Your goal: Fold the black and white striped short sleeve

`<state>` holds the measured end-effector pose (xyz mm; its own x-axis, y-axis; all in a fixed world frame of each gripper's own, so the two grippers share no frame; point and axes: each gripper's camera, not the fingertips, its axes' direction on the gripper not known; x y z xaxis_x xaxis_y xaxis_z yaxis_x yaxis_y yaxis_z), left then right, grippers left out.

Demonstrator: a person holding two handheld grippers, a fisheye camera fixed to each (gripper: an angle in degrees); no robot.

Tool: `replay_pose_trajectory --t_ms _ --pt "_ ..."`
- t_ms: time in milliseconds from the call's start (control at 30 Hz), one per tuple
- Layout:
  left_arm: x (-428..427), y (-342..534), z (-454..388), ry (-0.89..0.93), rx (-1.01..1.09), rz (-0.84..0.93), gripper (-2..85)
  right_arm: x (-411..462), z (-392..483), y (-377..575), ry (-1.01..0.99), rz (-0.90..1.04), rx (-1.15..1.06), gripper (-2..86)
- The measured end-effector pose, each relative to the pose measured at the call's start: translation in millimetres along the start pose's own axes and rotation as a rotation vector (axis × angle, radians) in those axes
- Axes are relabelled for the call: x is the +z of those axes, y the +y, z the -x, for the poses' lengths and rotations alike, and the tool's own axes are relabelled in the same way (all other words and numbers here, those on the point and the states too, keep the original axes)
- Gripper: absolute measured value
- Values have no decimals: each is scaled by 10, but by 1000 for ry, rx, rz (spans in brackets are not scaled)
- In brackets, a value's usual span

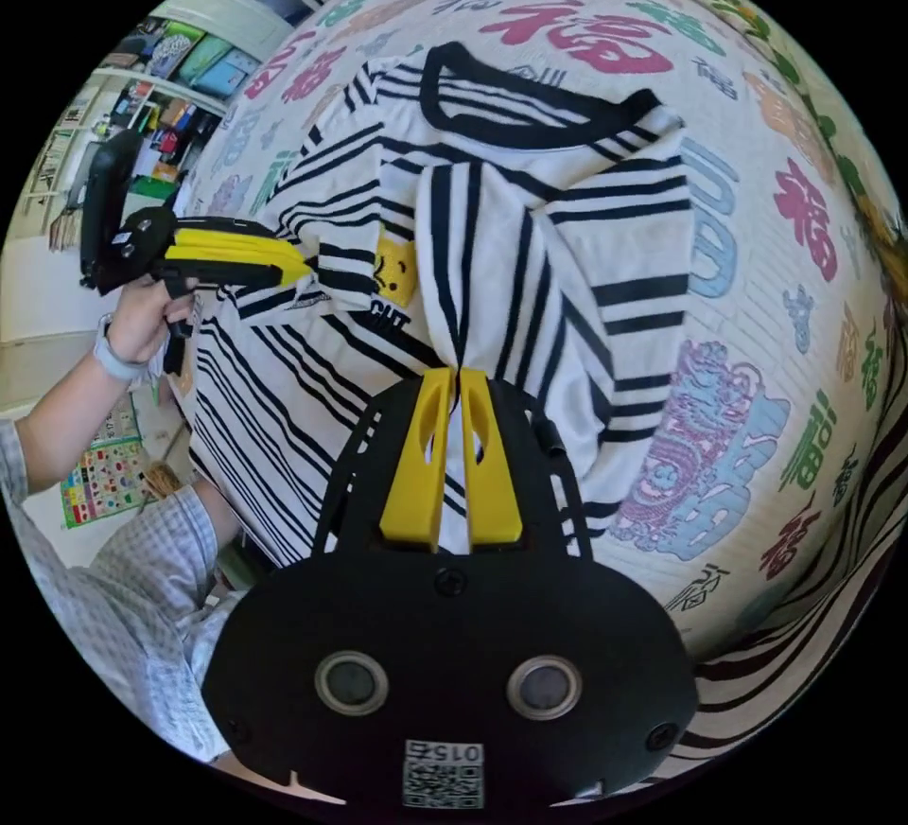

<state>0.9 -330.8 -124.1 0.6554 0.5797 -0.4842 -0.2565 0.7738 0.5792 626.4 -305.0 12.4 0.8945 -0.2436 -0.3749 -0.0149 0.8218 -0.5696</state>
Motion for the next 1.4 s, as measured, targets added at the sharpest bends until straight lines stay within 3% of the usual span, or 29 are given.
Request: replay_pose_trajectory --t_ms 167,300,400,467,633,767,933,1067,1200,1300,1400 --pt "-927 143 861 -117 -163 -110 -5 -929 -673 445 125 -78 176 6" --pt "-1336 350 1706 -207 -404 -158 -2 -1391 -1308 777 268 -22 385 3" --pt "-1354 564 2128 -199 -597 -132 15 -1453 -1502 891 311 61 488 2" --pt "-1427 635 2160 -152 -618 -173 41 -1578 -1496 924 354 59 539 3" --pt "-1538 483 1787 -14 -427 -191 109 -2137 -1167 759 200 -108 405 41" --pt "-1465 409 1599 24 -352 -129 117 -2527 -547 141 30 -193 122 53" --pt "-1459 558 1445 -31 -319 -103 109 -2632 547 -941 -144 -177 -241 61" --pt "-1449 812 1566 -16 -351 -82 50 -2538 1559 -1827 -253 -74 -457 73" --pt "-1596 1199 1806 31 -463 -199 7 -2279 2445 -2335 -155 88 -626 71" --pt "-1630 1409 1979 111 -528 -287 -3 -2020 2733 -2501 23 244 -671 89" --pt "-1669 1532 2104 146 -571 -340 -6 -2088 2814 -2578 56 271 -652 61"
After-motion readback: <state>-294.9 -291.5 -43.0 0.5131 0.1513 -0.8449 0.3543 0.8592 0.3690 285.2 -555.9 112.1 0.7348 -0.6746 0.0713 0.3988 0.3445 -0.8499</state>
